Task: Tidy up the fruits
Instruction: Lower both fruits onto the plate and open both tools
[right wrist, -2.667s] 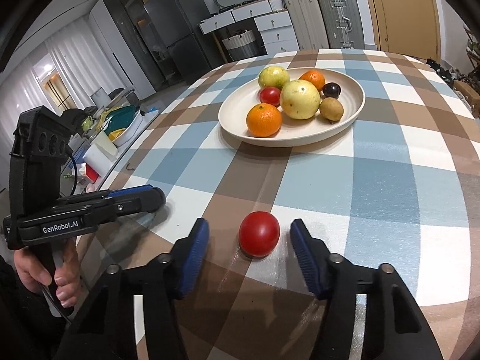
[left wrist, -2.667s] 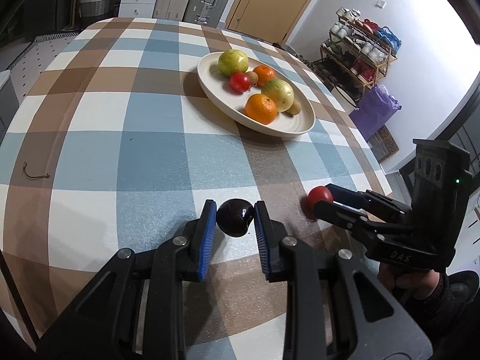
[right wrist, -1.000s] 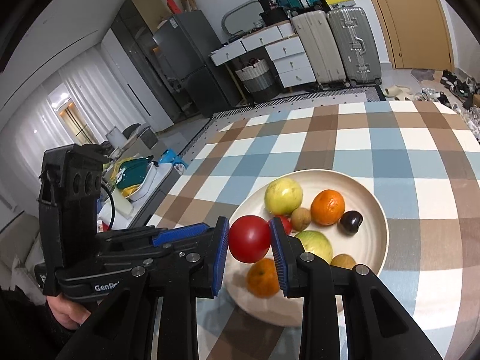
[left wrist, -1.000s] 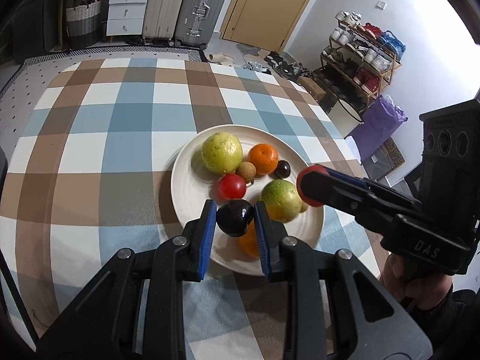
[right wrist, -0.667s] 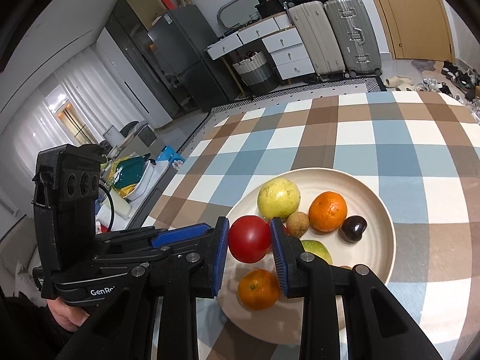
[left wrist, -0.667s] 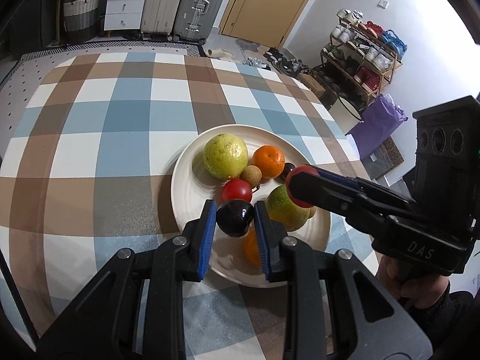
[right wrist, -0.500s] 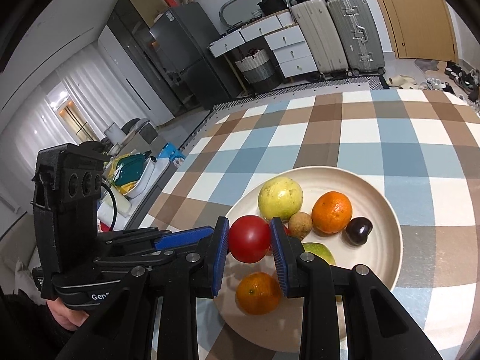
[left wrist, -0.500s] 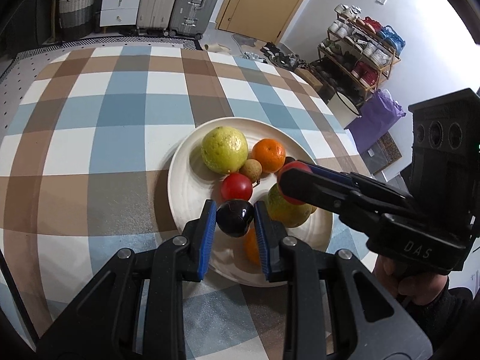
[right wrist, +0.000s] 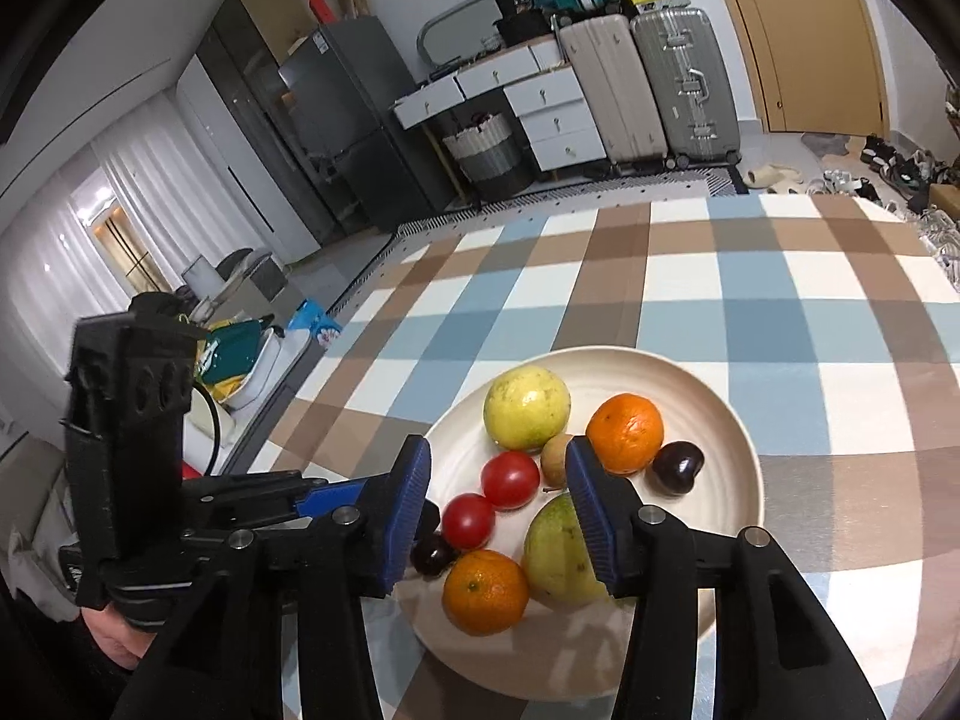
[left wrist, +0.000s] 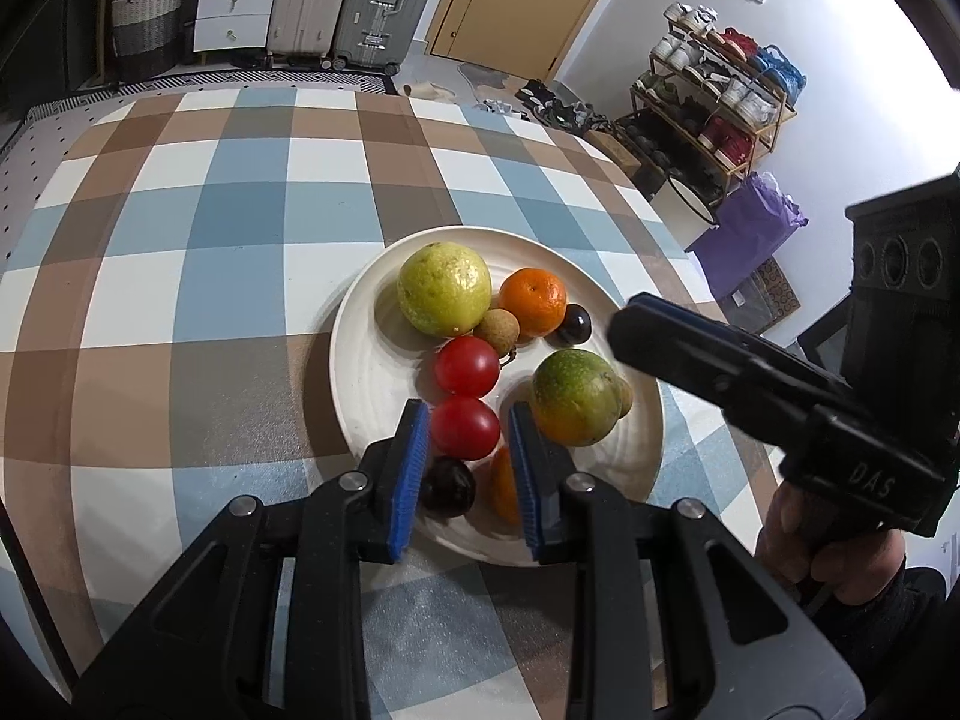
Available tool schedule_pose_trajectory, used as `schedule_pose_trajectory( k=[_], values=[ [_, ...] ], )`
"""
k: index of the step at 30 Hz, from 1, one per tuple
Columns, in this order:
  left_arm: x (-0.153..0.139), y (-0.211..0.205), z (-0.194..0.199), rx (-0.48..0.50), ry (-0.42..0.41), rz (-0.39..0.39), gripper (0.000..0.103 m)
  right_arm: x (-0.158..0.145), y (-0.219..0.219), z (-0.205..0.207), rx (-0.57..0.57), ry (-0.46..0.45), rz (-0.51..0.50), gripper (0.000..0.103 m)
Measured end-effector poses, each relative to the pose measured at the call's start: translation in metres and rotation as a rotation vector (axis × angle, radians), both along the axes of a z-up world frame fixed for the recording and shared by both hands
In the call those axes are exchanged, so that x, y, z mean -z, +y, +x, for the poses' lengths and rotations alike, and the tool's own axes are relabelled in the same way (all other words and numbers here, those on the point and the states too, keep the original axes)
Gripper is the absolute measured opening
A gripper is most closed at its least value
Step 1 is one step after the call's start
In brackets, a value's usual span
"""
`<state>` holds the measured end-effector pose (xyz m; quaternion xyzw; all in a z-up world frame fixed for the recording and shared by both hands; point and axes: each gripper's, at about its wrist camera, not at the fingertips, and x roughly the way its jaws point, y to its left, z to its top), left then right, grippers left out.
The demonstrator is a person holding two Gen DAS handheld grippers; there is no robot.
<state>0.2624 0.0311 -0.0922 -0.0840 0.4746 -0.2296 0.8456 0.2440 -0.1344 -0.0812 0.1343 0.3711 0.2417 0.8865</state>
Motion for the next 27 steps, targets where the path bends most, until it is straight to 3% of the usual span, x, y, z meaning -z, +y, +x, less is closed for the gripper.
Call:
schedule_pose_trajectory(
  k=[4, 13, 18, 22, 25, 27],
  values=[
    [-0.007, 0.005, -0.006, -0.007, -0.02, -0.006, 0.029, -0.006, -0.007, -0.01, 0.022, -0.018, 0.008, 0.049],
    [-0.032, 0.019, -0.031, -0.059, -0.098, -0.015, 0.029, -0.013, -0.015, -0.034, 0.047, -0.046, 0.014, 0.05],
    [-0.046, 0.023, -0.054, -0.105, -0.174, 0.005, 0.042, -0.016, -0.02, -0.053, 0.063, -0.079, 0.005, 0.051],
    [-0.052, 0.021, -0.071, -0.134, -0.219, 0.033, 0.045, -0.019, -0.023, -0.069, 0.079, -0.125, -0.004, 0.051],
    [-0.055, 0.018, -0.084, -0.158, -0.253, 0.07, 0.053, -0.023, -0.028, -0.083, 0.096, -0.167, -0.003, 0.051],
    [-0.056, 0.014, -0.093, -0.165, -0.294, 0.093, 0.073, -0.026, -0.029, -0.092, 0.108, -0.199, -0.008, 0.055]
  ],
)
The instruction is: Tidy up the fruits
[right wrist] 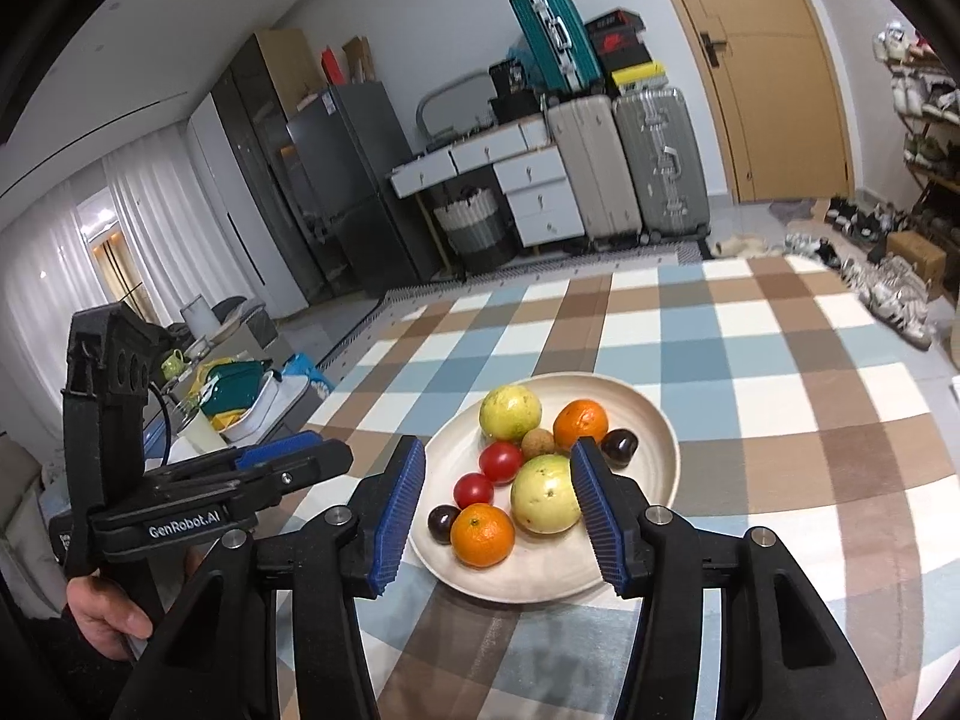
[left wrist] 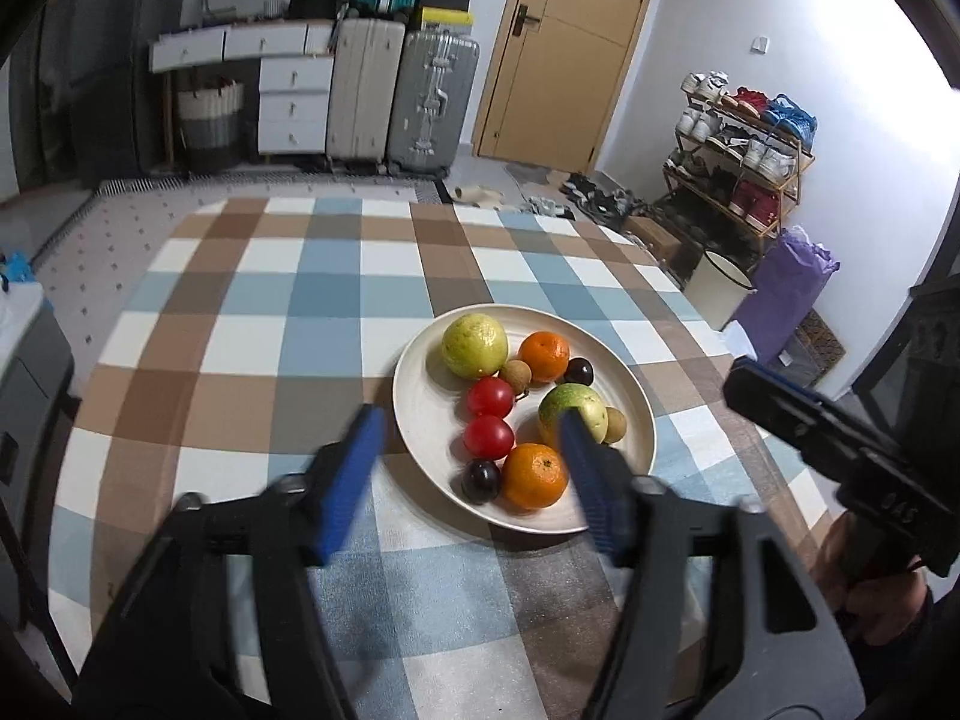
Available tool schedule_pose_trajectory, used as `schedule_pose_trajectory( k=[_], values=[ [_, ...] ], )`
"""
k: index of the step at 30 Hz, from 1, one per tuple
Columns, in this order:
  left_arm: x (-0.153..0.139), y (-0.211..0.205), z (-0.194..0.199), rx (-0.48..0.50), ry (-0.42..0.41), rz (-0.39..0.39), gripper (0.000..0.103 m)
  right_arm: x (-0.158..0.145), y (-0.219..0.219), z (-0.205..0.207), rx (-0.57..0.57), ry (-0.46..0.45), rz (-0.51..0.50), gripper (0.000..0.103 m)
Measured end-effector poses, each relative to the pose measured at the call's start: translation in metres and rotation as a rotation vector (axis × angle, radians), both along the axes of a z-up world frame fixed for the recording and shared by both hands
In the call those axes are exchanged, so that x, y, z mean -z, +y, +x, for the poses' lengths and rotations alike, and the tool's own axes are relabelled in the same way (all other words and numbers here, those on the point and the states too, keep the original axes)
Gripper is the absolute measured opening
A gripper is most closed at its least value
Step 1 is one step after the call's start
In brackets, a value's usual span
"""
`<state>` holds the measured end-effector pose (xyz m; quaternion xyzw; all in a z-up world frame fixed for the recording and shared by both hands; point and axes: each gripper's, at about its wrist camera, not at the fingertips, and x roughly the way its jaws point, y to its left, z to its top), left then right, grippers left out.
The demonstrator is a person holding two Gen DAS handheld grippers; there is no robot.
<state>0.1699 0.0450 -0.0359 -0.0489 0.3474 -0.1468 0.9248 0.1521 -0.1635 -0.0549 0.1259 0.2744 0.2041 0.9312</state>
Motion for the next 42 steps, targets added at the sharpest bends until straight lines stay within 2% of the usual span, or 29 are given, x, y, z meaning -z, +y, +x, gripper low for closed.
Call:
schedule_pose_trajectory(
  k=[1, 3, 7, 10, 11, 13, 15, 17, 24, 27, 30, 35, 42],
  values=[
    [-0.001, -0.002, -0.006, -0.016, -0.031, 0.019, 0.077, -0.002, 0.0, -0.004, 0.002, -0.021, -0.001, 0.058],
    [-0.004, -0.004, -0.014, -0.026, -0.074, 0.027, 0.081, -0.004, -0.001, -0.013, 0.008, -0.073, -0.002, 0.075],
    [-0.01, -0.008, -0.027, -0.032, -0.122, 0.028, 0.084, -0.005, -0.001, -0.03, 0.026, -0.14, -0.012, 0.077],
    [-0.013, -0.012, -0.04, -0.055, -0.189, 0.069, 0.092, -0.003, 0.0, -0.039, 0.039, -0.169, -0.029, 0.077],
    [-0.015, -0.013, -0.045, -0.063, -0.209, 0.077, 0.099, -0.002, 0.0, -0.042, 0.042, -0.181, -0.037, 0.078],
    [-0.018, -0.013, -0.056, -0.08, -0.267, 0.085, 0.103, -0.002, 0.0, -0.048, 0.054, -0.197, -0.045, 0.083],
    [-0.019, -0.013, -0.066, -0.073, -0.319, 0.084, 0.103, -0.001, -0.003, -0.055, 0.078, -0.225, -0.046, 0.094],
    [-0.017, -0.014, -0.073, -0.087, -0.34, 0.095, 0.103, 0.001, -0.006, -0.06, 0.106, -0.249, -0.046, 0.099],
    [-0.007, -0.003, -0.083, -0.151, -0.364, 0.077, 0.103, 0.012, -0.009, -0.073, 0.155, -0.287, -0.073, 0.102],
    [0.002, 0.003, -0.089, -0.155, -0.403, 0.066, 0.103, 0.014, -0.007, -0.078, 0.161, -0.31, -0.107, 0.102],
    [0.011, 0.005, -0.09, -0.158, -0.39, 0.07, 0.103, 0.018, -0.004, -0.08, 0.179, -0.32, -0.141, 0.102],
    [0.028, 0.003, -0.089, -0.167, -0.386, 0.132, 0.103, 0.023, 0.002, -0.088, 0.188, -0.368, -0.199, 0.102],
    [0.036, 0.005, -0.09, -0.175, -0.393, 0.132, 0.103, 0.03, 0.002, -0.083, 0.194, -0.335, -0.204, 0.102]
  ],
)
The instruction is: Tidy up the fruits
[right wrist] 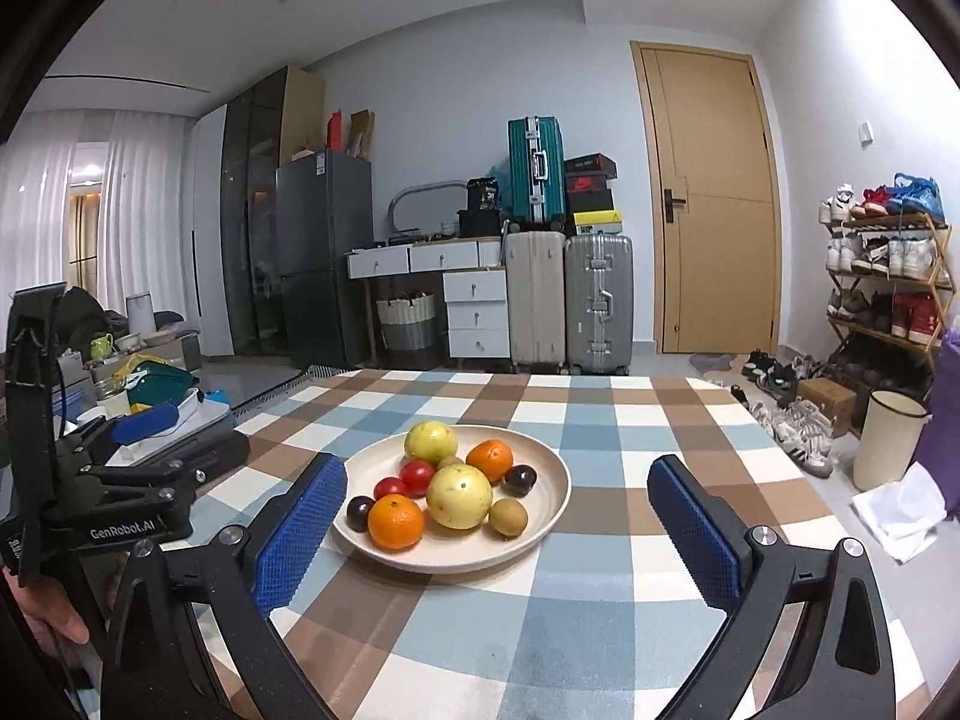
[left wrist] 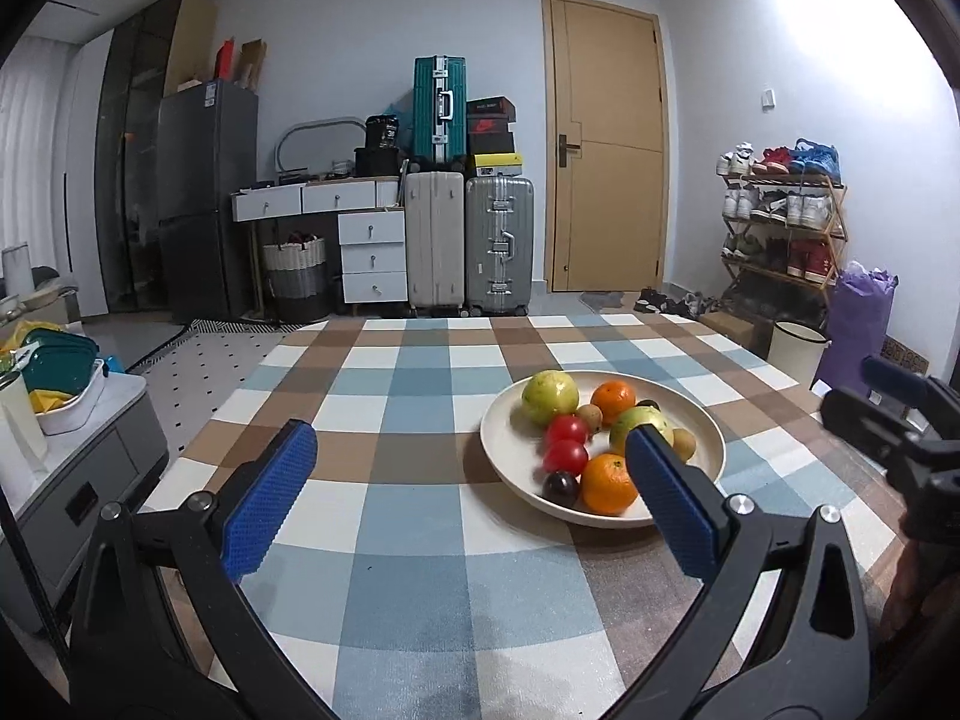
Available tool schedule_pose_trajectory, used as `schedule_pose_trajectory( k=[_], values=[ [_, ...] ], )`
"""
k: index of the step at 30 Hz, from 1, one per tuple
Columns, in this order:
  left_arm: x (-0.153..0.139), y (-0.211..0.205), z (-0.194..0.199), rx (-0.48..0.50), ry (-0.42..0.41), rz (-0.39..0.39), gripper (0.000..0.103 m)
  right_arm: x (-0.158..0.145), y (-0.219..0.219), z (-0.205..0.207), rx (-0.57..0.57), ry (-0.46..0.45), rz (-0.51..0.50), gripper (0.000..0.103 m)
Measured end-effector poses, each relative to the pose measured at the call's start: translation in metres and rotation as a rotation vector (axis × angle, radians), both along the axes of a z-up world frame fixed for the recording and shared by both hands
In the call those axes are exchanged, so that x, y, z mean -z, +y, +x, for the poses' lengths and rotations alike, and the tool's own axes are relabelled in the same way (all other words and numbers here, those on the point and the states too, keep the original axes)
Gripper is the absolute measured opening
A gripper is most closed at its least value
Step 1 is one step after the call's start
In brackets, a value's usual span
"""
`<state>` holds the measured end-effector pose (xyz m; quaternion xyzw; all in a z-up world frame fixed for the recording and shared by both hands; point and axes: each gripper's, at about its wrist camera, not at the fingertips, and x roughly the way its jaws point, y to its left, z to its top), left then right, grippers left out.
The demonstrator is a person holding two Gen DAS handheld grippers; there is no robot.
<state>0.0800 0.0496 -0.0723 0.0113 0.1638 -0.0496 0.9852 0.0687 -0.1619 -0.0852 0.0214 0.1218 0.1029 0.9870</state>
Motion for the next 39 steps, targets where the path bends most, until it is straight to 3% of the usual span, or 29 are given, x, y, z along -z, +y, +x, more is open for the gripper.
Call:
schedule_pose_trajectory(
  k=[5, 39],
  values=[
    [0.0007, 0.0039, 0.0039, -0.055, 0.01, -0.01, 0.103, 0.0048, 0.001, 0.013, -0.008, 0.074, -0.003, 0.102],
    [-0.0035, 0.0002, -0.0013, -0.027, -0.017, 0.004, 0.103, 0.0021, 0.0067, 0.0086, -0.026, 0.045, -0.036, 0.103]
  ],
)
